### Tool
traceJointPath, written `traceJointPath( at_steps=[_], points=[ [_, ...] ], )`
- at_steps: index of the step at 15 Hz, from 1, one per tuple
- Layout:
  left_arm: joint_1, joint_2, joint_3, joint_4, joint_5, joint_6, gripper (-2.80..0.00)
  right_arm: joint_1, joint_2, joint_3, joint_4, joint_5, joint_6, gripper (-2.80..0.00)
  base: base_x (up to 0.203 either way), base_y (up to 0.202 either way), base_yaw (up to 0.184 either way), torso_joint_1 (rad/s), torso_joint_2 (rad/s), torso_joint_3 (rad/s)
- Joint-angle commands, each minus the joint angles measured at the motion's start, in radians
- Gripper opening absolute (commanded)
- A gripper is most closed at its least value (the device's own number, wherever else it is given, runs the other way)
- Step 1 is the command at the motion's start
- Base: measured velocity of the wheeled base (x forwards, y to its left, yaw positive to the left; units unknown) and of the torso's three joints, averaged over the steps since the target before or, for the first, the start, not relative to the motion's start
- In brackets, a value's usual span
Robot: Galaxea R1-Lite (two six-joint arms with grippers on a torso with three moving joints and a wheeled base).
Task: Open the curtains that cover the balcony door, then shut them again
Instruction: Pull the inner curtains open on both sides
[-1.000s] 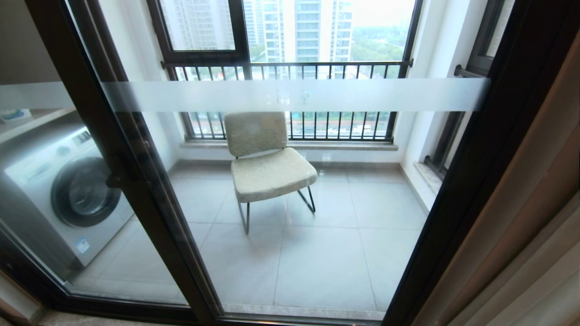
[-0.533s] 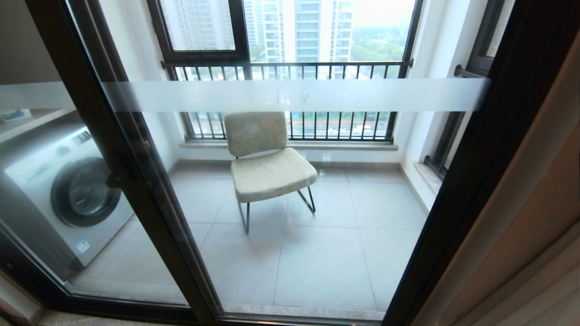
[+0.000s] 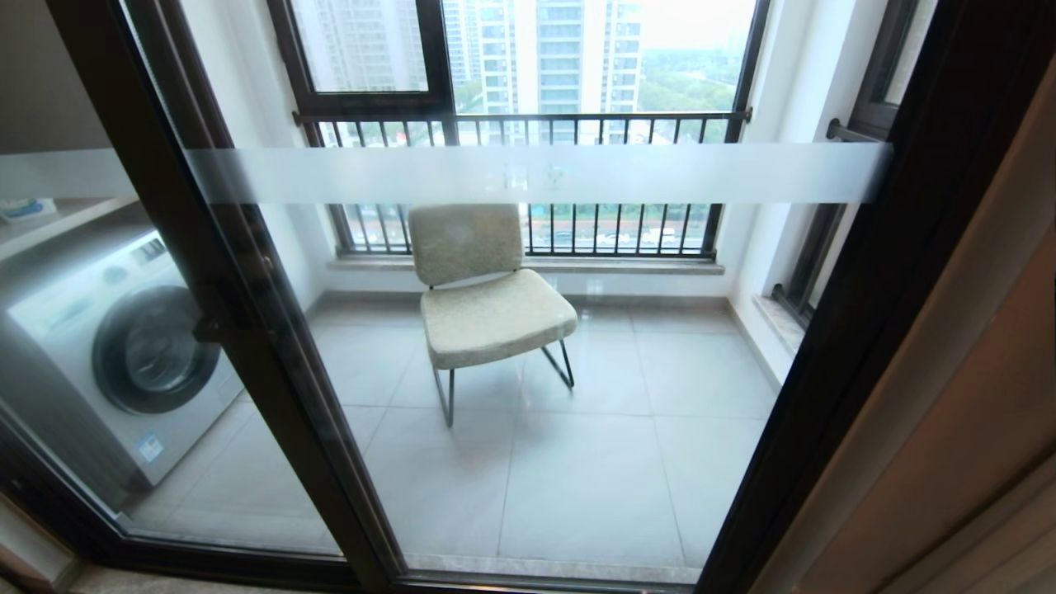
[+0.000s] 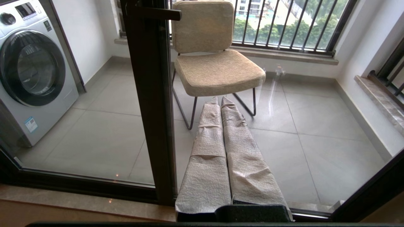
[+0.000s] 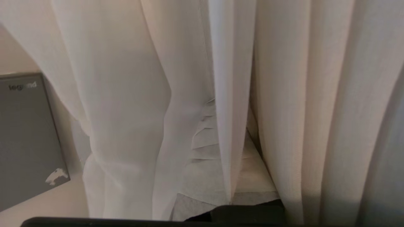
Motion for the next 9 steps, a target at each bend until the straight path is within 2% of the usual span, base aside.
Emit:
traceJointPath(
  at_steps=[1, 4, 9],
  points=[
    [0.0, 0.001, 0.0, 0.0, 0.001, -0.001, -2.8, 0.026, -0.027, 0.01, 0.0, 0.003, 0.001, -2.8, 0.0, 0.0, 0.0, 0.0, 0.0, 0.0],
    [0.0, 0.0, 0.0, 0.0, 0.001, -0.001, -2.8, 0.057, -0.107, 0.051, 0.007, 0.009, 0.001, -2.8, 0.0, 0.0, 0.0, 0.0, 0.0, 0.0],
    [0.001, 0.001, 0.0, 0.0, 0.001, -0.001, -2.8, 0.098, -0.314, 0.193, 0.004, 0.181, -0.01, -2.8, 0.0, 0.0, 0.0, 0.0, 0.0, 0.0]
  ],
)
